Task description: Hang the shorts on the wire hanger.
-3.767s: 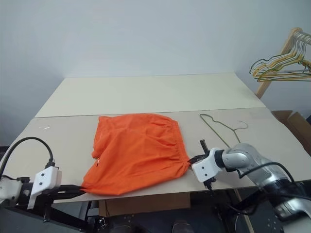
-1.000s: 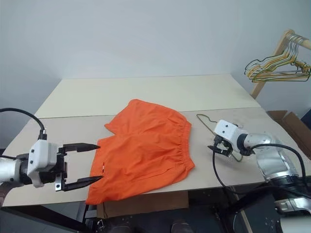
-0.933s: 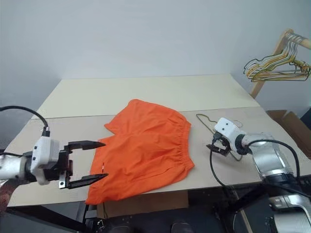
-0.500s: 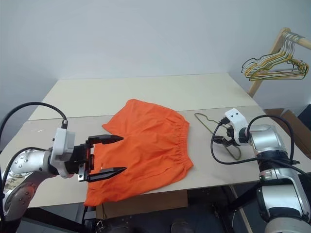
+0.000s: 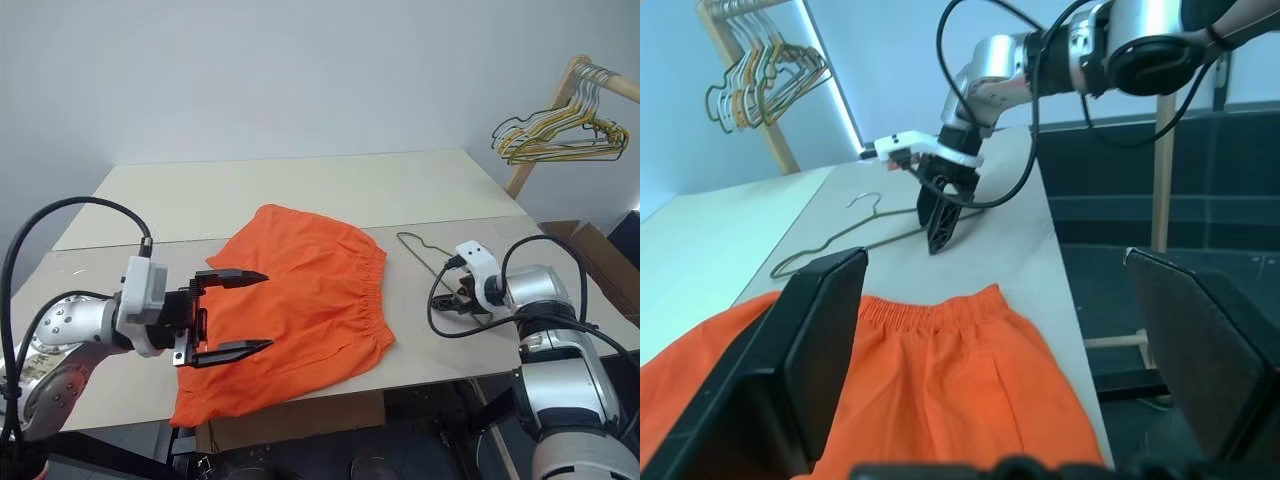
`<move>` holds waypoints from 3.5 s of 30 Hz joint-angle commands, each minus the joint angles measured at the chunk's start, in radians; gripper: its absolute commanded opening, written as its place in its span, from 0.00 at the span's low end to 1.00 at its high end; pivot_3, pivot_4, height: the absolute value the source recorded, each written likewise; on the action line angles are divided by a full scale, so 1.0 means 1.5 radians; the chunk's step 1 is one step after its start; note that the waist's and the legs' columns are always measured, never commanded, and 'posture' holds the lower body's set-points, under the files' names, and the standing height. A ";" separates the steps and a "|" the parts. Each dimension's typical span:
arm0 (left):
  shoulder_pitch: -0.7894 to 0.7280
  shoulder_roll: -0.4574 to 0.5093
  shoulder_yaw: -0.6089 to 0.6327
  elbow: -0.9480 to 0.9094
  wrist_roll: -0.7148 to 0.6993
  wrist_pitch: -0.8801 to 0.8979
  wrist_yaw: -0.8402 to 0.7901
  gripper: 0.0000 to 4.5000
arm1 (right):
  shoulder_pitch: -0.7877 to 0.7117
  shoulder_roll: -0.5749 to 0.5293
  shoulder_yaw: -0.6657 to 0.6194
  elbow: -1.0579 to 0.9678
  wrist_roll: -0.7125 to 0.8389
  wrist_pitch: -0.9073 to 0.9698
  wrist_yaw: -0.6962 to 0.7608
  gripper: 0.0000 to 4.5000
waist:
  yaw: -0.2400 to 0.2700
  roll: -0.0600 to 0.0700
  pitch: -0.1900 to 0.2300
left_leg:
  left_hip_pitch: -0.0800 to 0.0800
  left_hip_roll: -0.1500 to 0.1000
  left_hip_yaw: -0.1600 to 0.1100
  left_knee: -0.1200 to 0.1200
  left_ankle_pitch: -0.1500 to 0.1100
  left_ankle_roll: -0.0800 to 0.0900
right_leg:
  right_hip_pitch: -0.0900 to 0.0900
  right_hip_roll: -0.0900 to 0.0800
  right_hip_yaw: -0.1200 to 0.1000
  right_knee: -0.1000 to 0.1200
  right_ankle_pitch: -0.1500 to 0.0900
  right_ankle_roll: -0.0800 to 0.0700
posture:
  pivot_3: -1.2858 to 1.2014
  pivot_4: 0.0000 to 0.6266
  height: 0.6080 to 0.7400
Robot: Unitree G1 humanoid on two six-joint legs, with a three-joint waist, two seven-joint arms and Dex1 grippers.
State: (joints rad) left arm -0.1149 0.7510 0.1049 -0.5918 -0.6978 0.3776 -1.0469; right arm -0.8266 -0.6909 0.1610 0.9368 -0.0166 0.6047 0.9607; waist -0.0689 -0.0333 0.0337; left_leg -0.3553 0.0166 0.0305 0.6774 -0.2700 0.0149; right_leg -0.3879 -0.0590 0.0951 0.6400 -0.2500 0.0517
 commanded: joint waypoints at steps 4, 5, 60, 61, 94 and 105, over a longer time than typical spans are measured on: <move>-0.017 -0.003 0.004 0.004 0.005 -0.020 -0.002 1.00 | -0.014 0.007 0.015 0.023 -0.024 -0.023 0.020 0.92 | 0.000 0.000 0.000 | 0.000 0.000 0.000 0.000 0.000 0.000 | 0.000 0.000 0.000 0.000 0.000 0.000 | 0.52 0.00 1.00; -0.018 -0.004 0.002 0.006 0.006 -0.022 -0.003 1.00 | -0.016 0.010 0.016 0.027 -0.026 -0.016 0.021 0.88 | -0.001 0.000 0.000 | 0.000 0.000 0.000 0.000 0.000 0.000 | 0.000 0.000 0.000 0.000 0.000 0.000 | 0.52 0.00 1.00; -0.317 -0.356 0.041 0.160 -0.104 0.214 0.565 0.61 | 0.350 0.261 0.006 -0.884 0.009 -0.251 -0.349 0.00 | 0.015 0.000 -0.001 | -0.012 -0.002 -0.006 0.003 0.001 -0.001 | -0.010 0.000 0.000 0.001 0.004 0.002 | 0.51 0.00 1.00; -0.316 -0.356 0.039 0.163 -0.102 0.214 0.563 0.51 | 0.350 0.262 0.006 -0.882 0.007 -0.253 -0.351 0.00 | 0.015 0.000 -0.001 | -0.012 -0.002 -0.005 0.003 0.001 -0.001 | -0.010 0.000 0.000 0.001 0.004 0.002 | 0.50 0.00 1.00; -0.234 -0.171 0.164 0.164 -0.281 0.148 0.129 0.00 | 0.267 0.027 -0.146 -0.810 0.523 0.153 0.025 0.99 | 0.009 0.000 0.000 | -0.011 -0.001 -0.003 0.003 0.001 -0.001 | -0.010 0.000 -0.001 0.000 0.003 0.002 | 0.50 0.00 1.00; -0.242 -0.155 0.174 0.201 -0.358 0.163 0.055 0.00 | 0.201 0.012 -0.105 -0.779 0.572 0.213 0.096 0.99 | 0.000 0.000 0.000 | -0.011 -0.001 -0.003 0.003 0.000 -0.001 | -0.009 0.001 -0.001 -0.001 0.003 0.002 | 0.49 0.00 1.00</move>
State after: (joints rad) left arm -0.4569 0.5267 0.3699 -0.2781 -1.2174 0.6359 -0.9562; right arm -0.4983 -0.6870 -0.0043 -0.2188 0.8276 0.9243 1.1071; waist -0.0688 -0.0332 0.0334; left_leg -0.3721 0.0155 0.0261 0.6818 -0.2693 0.0134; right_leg -0.4015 -0.0580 0.0931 0.6390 -0.2456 0.0548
